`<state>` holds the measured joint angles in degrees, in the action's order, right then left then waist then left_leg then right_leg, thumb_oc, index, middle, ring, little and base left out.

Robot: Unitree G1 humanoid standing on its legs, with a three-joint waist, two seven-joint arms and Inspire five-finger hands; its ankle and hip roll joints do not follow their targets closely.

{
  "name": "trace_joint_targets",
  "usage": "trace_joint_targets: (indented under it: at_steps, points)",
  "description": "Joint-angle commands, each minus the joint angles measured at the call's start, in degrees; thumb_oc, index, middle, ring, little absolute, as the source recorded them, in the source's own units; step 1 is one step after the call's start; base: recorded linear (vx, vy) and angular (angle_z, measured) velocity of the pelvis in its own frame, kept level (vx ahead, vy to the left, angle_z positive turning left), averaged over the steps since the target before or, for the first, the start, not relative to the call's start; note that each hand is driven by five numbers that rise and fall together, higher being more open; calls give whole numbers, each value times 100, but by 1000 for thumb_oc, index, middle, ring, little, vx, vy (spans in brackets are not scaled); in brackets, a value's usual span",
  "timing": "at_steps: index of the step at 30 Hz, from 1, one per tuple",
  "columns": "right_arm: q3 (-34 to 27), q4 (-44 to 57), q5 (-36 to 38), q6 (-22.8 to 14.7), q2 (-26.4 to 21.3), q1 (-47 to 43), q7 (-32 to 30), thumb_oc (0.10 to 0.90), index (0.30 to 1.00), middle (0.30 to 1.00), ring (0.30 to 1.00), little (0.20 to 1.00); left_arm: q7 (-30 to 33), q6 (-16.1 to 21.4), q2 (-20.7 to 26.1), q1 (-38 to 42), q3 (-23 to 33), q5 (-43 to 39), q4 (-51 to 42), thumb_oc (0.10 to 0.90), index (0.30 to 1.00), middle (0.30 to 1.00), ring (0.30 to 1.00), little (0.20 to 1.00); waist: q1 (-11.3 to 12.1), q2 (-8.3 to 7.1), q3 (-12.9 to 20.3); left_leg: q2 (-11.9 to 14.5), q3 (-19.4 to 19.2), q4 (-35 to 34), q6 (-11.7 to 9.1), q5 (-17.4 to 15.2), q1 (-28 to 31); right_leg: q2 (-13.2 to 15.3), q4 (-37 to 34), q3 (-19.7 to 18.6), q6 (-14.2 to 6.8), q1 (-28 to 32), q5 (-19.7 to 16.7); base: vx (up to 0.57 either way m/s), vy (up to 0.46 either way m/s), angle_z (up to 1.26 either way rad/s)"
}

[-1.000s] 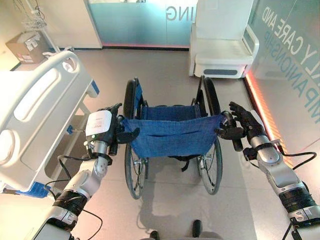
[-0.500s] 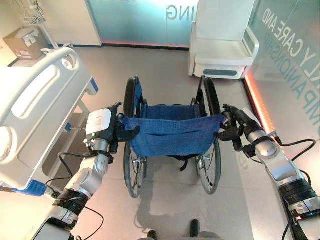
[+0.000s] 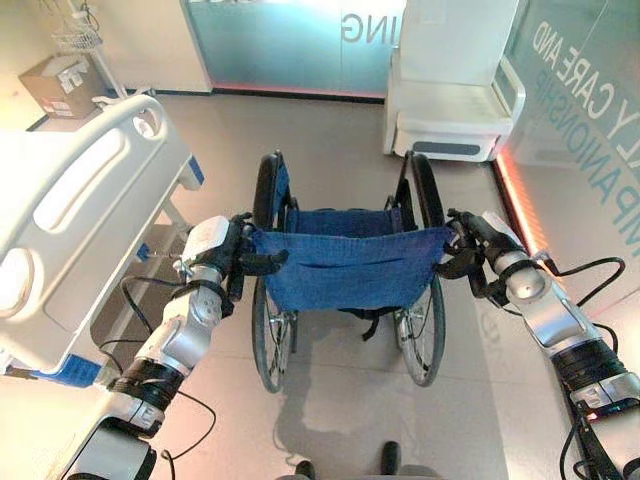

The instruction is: Push the wheelchair next to the bed

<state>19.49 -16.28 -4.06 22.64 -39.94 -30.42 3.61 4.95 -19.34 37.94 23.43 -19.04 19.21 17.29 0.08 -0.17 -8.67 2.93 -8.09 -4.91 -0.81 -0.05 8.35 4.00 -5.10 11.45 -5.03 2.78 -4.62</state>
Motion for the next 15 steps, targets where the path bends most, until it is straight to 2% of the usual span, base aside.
trace_joint_targets:
  at_steps: [1, 5, 7, 10, 12, 15]
  points:
    - [89, -803, -404, 541, -544, 0, 174, 800, 900, 900, 900, 900, -590, -1239, 585, -871, 422, -320, 1308, 800, 900, 900, 900, 900, 288, -150, -59, -239, 130, 326, 137, -297, -505, 20, 507, 44, -20, -16, 643, 0, 0, 0]
    - [98, -766, -443, 607, -643, -69, 277, 800, 900, 900, 900, 900, -989, -1269, 558, -1020, 544, -772, 1553, 800, 900, 900, 900, 900, 293, -123, -68, -238, 119, 350, 132, -289, -535, 32, 508, 61, -27, -32, 643, 0, 0, 0]
    - [107, -739, -467, 640, -708, -105, 349, 800, 900, 900, 900, 900, -1453, -1179, 554, -1114, 596, -931, 1676, 800, 900, 900, 900, 900, 298, -108, -71, -232, 110, 358, 127, -281, -549, 39, 509, 72, -31, -41, 641, 0, 0, 0]
    - [115, -677, -470, 666, -895, -171, 480, 800, 900, 900, 900, 900, -2147, -1169, 671, -1223, 627, -760, 1889, 800, 900, 900, 900, 900, 283, -71, -70, -224, 91, 363, 116, -263, -564, 49, 508, 84, -40, -50, 639, 0, 0, 0]
    - [132, -683, -441, 670, -940, -207, 503, 800, 900, 900, 900, 900, -2256, -1204, 713, -1232, 652, -679, 1943, 800, 900, 900, 900, 900, 279, -61, -70, -222, 90, 363, 114, -257, -566, 50, 507, 87, -41, -50, 639, 1, 17, 0]
    - [290, -713, -353, 774, -1037, -405, 605, 800, 900, 900, 900, 900, -2699, -1286, 1063, -1080, 685, -171, 2301, 800, 900, 900, 900, 900, 268, -10, -73, -219, 86, 399, 99, -253, -585, 71, 508, 110, -47, -50, 645, 2, 26, 0]
